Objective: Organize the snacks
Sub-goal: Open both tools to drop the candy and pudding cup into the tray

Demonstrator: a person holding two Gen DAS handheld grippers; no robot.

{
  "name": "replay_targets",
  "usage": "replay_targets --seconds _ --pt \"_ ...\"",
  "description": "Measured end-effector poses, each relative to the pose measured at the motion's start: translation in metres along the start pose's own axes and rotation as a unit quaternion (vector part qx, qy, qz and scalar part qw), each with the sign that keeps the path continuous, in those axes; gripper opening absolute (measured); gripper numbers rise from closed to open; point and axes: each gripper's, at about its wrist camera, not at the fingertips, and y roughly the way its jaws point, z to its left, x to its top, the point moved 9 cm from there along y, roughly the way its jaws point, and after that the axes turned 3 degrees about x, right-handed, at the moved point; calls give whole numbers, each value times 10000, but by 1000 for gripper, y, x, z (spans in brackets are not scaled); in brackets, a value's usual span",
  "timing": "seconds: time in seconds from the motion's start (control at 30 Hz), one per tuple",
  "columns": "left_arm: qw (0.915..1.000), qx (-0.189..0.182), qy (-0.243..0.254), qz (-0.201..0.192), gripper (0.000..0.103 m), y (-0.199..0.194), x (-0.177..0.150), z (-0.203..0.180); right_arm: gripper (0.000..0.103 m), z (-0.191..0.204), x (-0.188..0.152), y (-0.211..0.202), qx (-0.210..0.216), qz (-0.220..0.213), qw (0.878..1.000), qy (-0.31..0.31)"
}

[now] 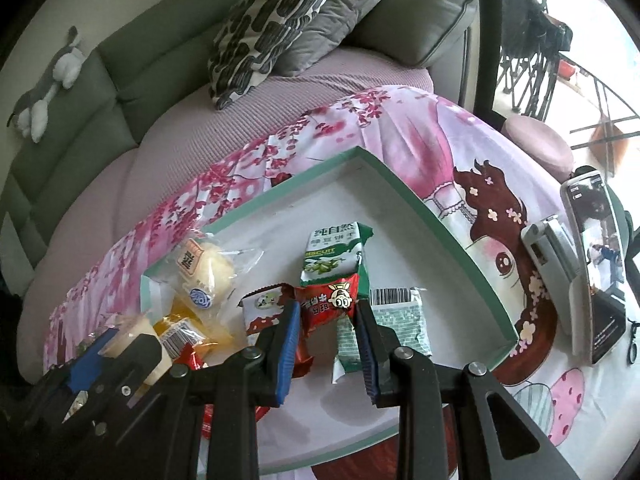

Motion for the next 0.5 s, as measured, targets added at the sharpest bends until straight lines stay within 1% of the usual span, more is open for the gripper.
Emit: replay_targets --seconds 0.13,0.23,0.27,0.33,0.5 --pt "10000 -7 3 5 44 2 -1 -1 30 1 0 0 26 4 10000 -30" --pt "9999 -97 -15 27 44 2 -1 -2 30 1 -2 1 17 36 10000 -24" --pt "9999 -107 -13 22 46 1 0 -2 30 1 -2 1 6 40 10000 -20" --pt "10000 -83 -20 -7 55 -2 1 0 31 0 -2 1 -8 39 10000 -19" --pt "9999 65 -104 -4 55 -10 1 12 32 1 -5 5 -85 126 9998 -101"
